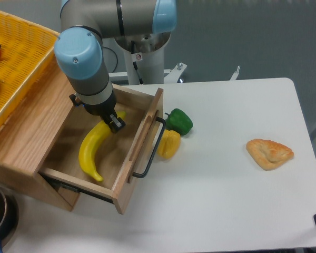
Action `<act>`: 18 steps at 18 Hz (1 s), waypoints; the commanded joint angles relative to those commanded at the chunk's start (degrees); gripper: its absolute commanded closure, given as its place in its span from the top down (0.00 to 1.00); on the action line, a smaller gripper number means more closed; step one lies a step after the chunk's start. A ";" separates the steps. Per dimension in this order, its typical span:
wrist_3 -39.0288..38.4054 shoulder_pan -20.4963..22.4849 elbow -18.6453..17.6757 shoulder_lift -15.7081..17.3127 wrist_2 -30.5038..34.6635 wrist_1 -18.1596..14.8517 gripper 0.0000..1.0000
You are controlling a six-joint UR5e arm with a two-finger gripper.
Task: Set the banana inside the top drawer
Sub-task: 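Set the banana on the drawer floor and open the gripper, then raise the open gripper up out of the drawer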
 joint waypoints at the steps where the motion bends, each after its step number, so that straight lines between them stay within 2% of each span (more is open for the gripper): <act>1: 0.00 0.00 0.00 -0.09 0.00 0.17 0.50; 7: 0.09 0.09 0.09 0.17 0.00 0.18 0.60; 18: 0.17 2.63 1.49 3.42 -0.61 -0.09 0.60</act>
